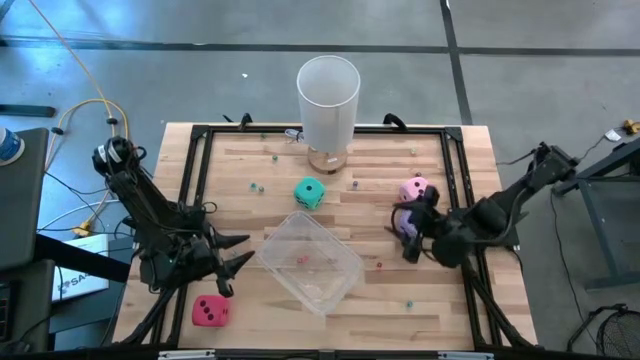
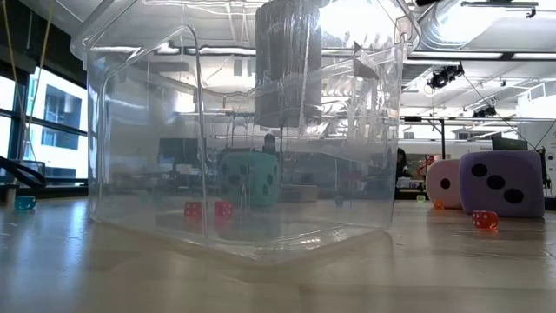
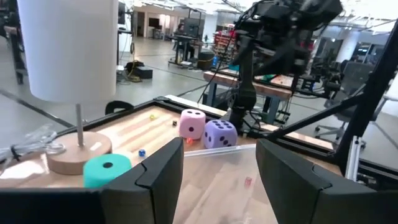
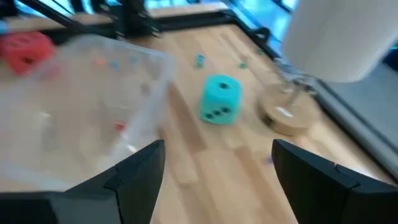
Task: Pick & Place Dice
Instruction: Put the big pink dice into the transparent bin
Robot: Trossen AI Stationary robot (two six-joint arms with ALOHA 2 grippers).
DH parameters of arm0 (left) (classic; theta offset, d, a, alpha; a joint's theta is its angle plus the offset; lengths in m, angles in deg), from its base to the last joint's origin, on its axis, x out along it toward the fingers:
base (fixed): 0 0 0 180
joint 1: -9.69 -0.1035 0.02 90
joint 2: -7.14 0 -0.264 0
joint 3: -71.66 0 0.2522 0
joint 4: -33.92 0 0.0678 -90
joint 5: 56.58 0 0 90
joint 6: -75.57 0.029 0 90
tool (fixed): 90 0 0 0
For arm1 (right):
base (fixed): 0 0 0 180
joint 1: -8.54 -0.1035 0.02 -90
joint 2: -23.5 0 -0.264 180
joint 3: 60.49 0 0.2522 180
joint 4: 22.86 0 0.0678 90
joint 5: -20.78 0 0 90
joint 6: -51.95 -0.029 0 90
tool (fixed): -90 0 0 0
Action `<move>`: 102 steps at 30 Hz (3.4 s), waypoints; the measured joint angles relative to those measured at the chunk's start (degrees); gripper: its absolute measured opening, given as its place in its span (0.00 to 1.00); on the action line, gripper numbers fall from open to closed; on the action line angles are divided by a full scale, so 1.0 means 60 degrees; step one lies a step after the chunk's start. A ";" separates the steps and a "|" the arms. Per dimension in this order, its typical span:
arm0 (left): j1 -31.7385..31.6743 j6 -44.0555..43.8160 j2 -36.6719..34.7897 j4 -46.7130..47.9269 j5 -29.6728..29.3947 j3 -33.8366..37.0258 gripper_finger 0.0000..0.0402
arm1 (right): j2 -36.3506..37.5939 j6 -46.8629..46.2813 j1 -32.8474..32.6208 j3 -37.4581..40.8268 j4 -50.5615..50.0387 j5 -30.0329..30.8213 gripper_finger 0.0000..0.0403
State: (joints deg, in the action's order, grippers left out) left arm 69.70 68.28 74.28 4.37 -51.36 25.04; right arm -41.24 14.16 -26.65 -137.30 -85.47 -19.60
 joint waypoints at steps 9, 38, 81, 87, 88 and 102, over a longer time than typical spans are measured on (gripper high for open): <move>0.0000 -0.0466 0.0082 -0.0006 0.0487 0.0001 0.48 | -0.0292 0.1250 0.1044 0.0000 0.0058 -0.0523 0.71; 0.0000 -0.1082 0.0082 0.0018 0.2209 0.0011 0.48 | -0.0891 0.3391 0.2822 -0.0022 0.2373 -0.0175 0.98; -0.0896 -0.2415 0.0082 0.0417 0.4409 0.0015 0.48 | 0.0415 0.1585 0.8850 0.2744 -0.2379 -0.5813 0.97; -0.0896 -0.2506 0.0082 0.0471 0.4410 0.0015 0.48 | 0.0415 0.1934 0.8948 0.2776 -0.2409 -0.5753 0.97; -0.0896 -0.2506 0.0082 0.0471 0.4410 0.0015 0.48 | 0.0415 0.2064 0.8952 0.2772 -0.2399 -0.5765 0.97; -0.0936 -0.2506 0.0082 0.0755 0.4389 0.0015 0.48 | 0.0415 0.2067 0.8783 0.2826 -0.2280 -0.5628 0.97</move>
State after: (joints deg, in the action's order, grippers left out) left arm 64.08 53.24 74.77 8.90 -25.03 25.12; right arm -38.76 26.57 26.05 -120.34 -99.15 -53.36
